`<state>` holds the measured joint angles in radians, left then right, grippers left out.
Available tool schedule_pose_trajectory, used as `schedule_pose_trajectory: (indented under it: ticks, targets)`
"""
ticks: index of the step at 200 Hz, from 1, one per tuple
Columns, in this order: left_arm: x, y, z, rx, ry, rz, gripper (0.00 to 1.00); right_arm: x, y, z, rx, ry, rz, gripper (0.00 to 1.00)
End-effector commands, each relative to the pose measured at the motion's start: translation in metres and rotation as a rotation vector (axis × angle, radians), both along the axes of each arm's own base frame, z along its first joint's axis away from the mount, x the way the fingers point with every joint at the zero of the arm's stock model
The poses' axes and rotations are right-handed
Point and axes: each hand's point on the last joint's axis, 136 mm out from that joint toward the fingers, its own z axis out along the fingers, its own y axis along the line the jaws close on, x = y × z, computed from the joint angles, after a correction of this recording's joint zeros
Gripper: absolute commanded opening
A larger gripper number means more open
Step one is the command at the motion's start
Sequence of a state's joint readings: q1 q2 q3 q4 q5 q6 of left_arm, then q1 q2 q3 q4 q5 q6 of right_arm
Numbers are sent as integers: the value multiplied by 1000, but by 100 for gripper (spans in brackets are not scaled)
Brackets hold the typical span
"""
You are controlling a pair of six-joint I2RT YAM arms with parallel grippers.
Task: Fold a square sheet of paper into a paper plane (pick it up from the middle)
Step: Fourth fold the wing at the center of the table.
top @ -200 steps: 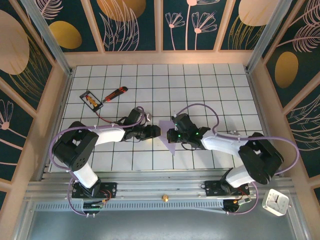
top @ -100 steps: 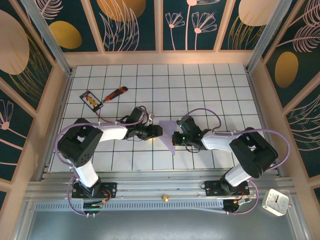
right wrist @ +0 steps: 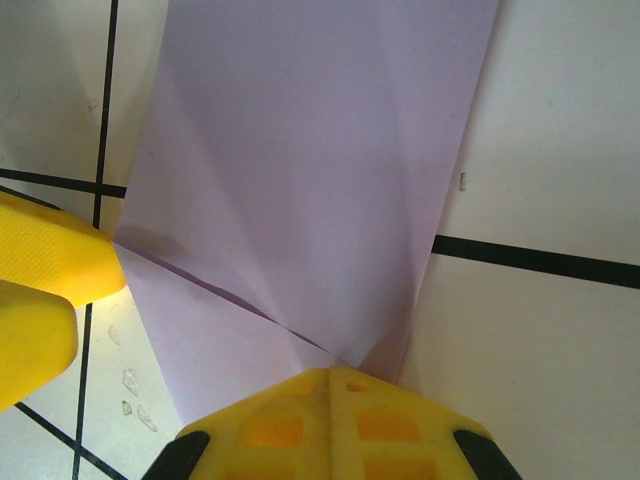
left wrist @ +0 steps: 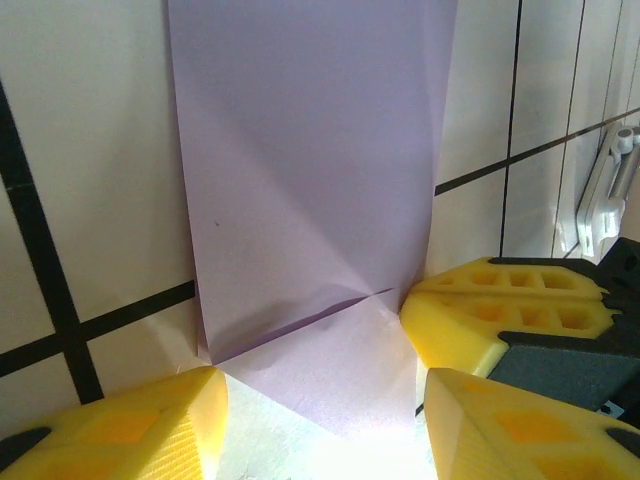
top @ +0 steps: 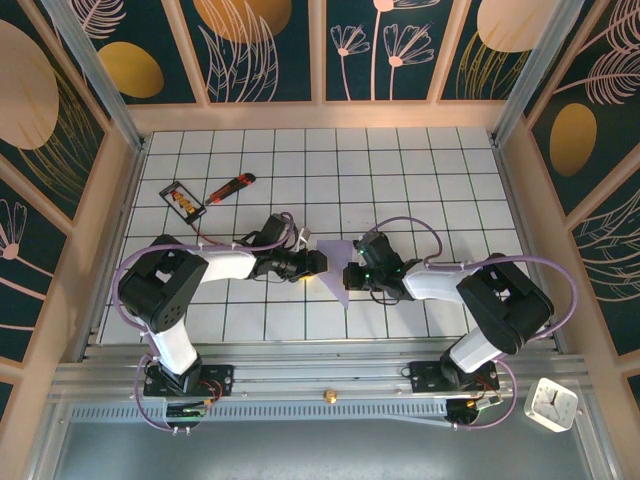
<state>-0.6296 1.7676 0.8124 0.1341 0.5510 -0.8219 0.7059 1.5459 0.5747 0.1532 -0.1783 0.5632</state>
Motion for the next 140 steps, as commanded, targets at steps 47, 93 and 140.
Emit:
schedule_pose_trajectory:
  ticks: [47,93,140]
  targets:
    - [7,-10,6,-100,33,55,55,-13,-19,-24,-77,58,-12,0]
    - [12,-7,9,-161,52,104,55,-14,-21,-26,-86,59,-11,0]
    - [15,-7,12,-170,-7,42,51,-14,-22,-27,-92,61,-11,0]
